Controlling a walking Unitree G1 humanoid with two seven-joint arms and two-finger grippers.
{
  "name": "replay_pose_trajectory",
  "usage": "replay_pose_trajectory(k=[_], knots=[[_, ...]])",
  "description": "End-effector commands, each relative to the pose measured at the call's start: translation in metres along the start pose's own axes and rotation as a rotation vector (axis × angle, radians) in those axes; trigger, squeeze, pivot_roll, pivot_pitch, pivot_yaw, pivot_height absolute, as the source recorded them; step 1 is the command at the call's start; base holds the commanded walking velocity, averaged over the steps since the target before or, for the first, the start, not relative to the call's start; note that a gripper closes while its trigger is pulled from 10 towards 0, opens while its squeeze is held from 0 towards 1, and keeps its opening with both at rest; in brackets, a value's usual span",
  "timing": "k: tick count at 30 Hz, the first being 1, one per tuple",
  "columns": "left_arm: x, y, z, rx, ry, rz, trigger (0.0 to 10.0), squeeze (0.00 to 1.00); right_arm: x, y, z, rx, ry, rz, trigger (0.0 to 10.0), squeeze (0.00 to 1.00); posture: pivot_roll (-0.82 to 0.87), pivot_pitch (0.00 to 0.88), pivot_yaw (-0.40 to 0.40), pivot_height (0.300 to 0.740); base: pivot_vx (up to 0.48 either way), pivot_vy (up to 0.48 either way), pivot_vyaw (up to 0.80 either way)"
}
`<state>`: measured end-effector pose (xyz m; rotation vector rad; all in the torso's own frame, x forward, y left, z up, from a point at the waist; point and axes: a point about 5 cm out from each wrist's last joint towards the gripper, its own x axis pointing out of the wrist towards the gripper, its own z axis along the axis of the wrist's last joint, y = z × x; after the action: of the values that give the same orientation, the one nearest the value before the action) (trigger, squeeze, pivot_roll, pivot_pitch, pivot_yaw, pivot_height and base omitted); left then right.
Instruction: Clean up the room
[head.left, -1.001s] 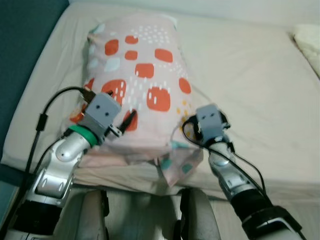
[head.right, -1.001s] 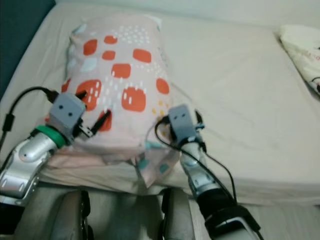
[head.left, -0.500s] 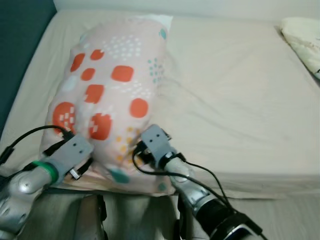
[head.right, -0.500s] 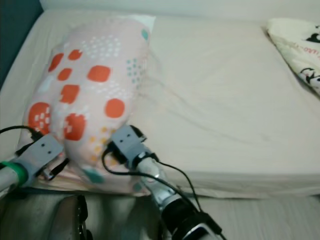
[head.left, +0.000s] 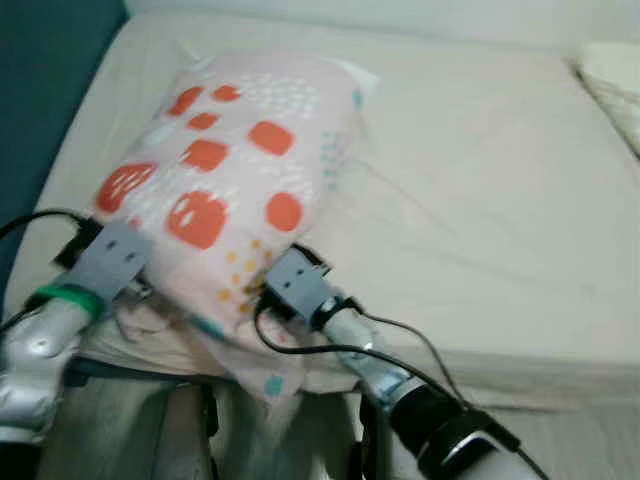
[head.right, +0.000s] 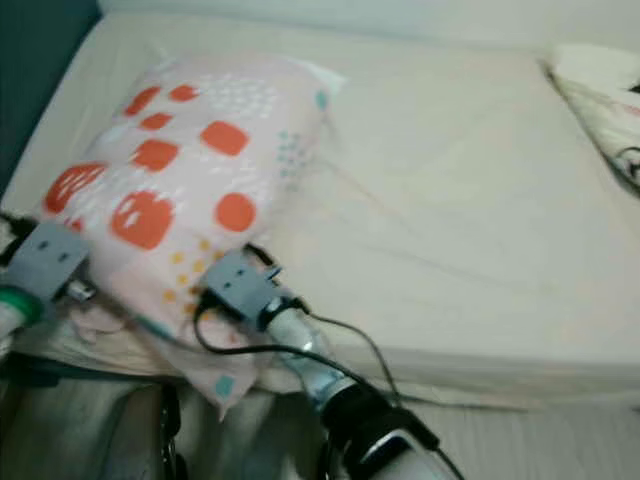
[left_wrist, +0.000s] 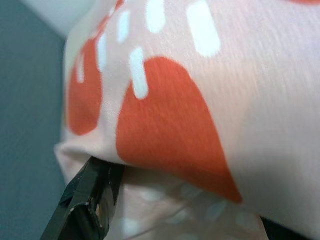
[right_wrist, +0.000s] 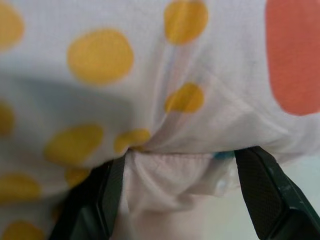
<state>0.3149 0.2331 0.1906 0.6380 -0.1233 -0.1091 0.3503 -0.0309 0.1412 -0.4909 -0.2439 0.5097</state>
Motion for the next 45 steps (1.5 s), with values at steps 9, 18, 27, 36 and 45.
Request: replay_pose_trajectory(k=[9, 18, 27, 36, 45], knots=[[0.038, -0.044, 0.034, -0.165, -0.147, -0.180, 10.0, 0.00, -0.016, -0.095, 0.001, -0.117, -0.012, -0.485, 10.0, 0.00, 0.08, 0.214, 0.013, 0.579, 0.000, 0.000, 0.00], [0.011, -0.064, 0.018, -0.168, -0.093, -0.454, 10.0, 0.00, -0.035, -0.114, -0.007, -0.143, 0.008, -0.539, 10.0, 0.00, 0.06, 0.206, 0.031, 0.579, 0.000, 0.000, 0.00], [-0.030, -0.035, -0.001, -0.013, -0.021, -0.526, 10.0, 0.00, -0.051, -0.094, -0.018, -0.085, 0.000, -0.399, 10.0, 0.00, 0.08, 0.204, 0.018, 0.579, 0.000, 0.000, 0.00], [-0.064, -0.014, 0.025, 0.073, -0.075, -0.564, 10.0, 0.00, -0.058, -0.102, -0.015, -0.115, -0.044, -0.250, 10.0, 0.00, 0.10, 0.205, 0.004, 0.579, 0.000, 0.000, 0.00], [-0.033, -0.033, 0.024, -0.099, -0.134, -0.418, 10.0, 0.00, -0.039, -0.091, 0.028, 0.167, -0.239, -0.285, 10.0, 0.00, 0.10, 0.210, -0.020, 0.579, 0.000, 0.000, 0.00]])
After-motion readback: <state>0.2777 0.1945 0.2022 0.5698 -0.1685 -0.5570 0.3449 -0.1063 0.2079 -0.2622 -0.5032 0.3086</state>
